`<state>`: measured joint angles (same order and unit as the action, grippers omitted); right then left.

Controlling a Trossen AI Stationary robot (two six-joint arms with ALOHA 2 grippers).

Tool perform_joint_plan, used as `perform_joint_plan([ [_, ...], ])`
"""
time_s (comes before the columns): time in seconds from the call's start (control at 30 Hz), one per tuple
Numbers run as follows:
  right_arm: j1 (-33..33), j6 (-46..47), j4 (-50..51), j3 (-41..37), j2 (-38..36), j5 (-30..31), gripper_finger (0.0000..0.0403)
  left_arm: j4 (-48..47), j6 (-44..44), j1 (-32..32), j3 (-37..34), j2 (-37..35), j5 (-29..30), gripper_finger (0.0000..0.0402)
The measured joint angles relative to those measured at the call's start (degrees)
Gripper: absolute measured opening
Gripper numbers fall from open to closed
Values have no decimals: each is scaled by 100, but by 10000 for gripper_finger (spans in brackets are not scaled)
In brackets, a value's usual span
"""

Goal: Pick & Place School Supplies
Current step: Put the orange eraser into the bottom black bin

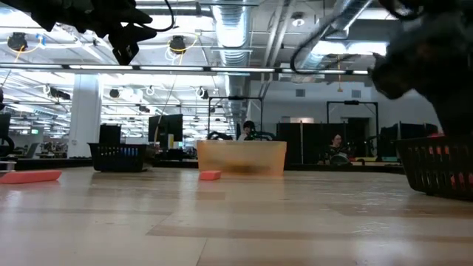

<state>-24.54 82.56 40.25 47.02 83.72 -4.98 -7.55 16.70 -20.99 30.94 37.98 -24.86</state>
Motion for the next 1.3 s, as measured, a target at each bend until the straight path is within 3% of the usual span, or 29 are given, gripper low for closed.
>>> perform_joint_plan([
  [0.1, -66, 89, -306, -286, -2, 18, 32, 2, 26, 2, 0, 0, 8, 117],
  [0.37, -176, -212, -898, -421, -144, -103, 178, 2, 158, 2, 0, 2, 109, 117],
  [0.53, -176, -374, -988, -417, -675, 140, 229, 226, 523, 2, 0, 2, 135, 117],
  [0.77, -57, -1138, -1183, -417, -2074, 1715, 214, 527, 1081, 335, 7, 712, 170, 107],
  [0.93, 388, -1880, -1216, -414, -2978, 2723, 182, 1138, 1072, 889, 7, 1804, 921, 28],
  [1.0, 611, -2160, -1207, -412, -3240, 2870, 170, 1327, 1089, 996, 7, 2260, 1067, 9],
  [1.3, 1316, -3387, -1211, -412, -3816, 2903, 138, 1843, 1189, 1168, 4, 3744, 1149, 1],
])
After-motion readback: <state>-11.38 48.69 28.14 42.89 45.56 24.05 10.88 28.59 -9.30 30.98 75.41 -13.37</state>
